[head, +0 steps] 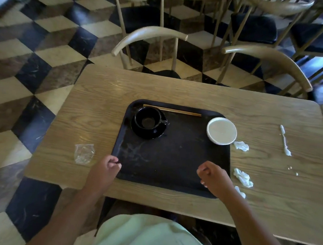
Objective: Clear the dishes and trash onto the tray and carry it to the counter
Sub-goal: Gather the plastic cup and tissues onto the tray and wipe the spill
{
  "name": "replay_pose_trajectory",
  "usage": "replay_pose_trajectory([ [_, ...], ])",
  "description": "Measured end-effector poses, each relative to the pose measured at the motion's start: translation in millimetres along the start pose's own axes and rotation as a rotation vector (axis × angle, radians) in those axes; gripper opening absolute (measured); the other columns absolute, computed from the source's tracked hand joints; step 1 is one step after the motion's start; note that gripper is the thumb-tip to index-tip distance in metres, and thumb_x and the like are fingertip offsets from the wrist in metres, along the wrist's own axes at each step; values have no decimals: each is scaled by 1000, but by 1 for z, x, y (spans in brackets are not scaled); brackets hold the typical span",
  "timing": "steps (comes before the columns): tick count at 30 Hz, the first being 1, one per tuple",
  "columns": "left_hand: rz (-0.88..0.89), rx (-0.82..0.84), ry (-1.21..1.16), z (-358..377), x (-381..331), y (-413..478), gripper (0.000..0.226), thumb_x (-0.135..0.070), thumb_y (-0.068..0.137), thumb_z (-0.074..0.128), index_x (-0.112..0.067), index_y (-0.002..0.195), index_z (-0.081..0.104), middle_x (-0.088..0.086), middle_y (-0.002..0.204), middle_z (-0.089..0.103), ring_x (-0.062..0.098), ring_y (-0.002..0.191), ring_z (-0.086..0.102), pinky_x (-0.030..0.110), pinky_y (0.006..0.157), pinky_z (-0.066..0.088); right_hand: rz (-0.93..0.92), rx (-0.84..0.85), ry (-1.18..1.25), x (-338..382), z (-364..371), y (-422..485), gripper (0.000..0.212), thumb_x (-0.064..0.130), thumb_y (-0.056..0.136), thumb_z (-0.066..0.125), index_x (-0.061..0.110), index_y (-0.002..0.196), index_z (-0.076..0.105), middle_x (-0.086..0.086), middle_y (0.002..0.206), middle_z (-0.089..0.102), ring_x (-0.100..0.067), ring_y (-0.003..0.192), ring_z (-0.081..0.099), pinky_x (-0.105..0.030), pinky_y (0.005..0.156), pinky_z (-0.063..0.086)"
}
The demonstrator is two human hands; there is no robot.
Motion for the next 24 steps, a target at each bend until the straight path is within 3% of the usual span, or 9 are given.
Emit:
replay_pose_trajectory([
  [2, 20, -49, 48, -7, 4, -10, 14, -30, 92, 63, -30, 106, 59, -18, 92, 63, 1, 84, 60, 23, 63, 42, 7, -34, 9, -19, -8, -13, 11, 34, 87, 60, 34, 77, 62, 1, 63, 69, -11, 56, 66, -22, 46, 49],
  [6, 17, -129, 64, -21, 16, -19, 16, -28, 92, 64, -23, 107, 62, -5, 94, 66, 15, 86, 63, 37, 72, 51, 15, -91, -22, -52, -21, -34, 10, 24, 87, 62, 29, 78, 64, 0, 67, 70, -19, 67, 67, -31, 63, 51],
  [13, 2, -263, 116, -45, 31, -4, 21, -28, 92, 63, -19, 111, 63, -1, 94, 65, 19, 84, 60, 35, 69, 43, 87, -272, -3, -100, -40, -51, 10, 24, 89, 63, 30, 82, 66, 9, 72, 69, -8, 70, 62, -25, 60, 43],
  [19, 33, -390, 169, -65, 32, 20, 20, -27, 90, 61, -18, 109, 61, 1, 91, 63, 20, 78, 56, 37, 69, 41, 173, -435, 18, -126, -52, -54, 7, 19, 90, 61, 21, 90, 68, 1, 80, 71, -25, 79, 67, -34, 70, 48],
  [24, -38, -456, 193, -69, 42, 34, 40, -27, 85, 68, -11, 120, 56, 18, 114, 56, 35, 97, 56, 49, 82, 48, 149, -476, -140, -132, -51, -51, 19, 14, 90, 64, 11, 108, 67, -9, 99, 65, -26, 86, 59, -35, 73, 44],
])
Point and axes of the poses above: each hand's wrist, its own y-axis towards the middle knuckle, its own z-axis out of the palm, x = y × z, the point moved 5 cm from there along y, towards the middle knuckle
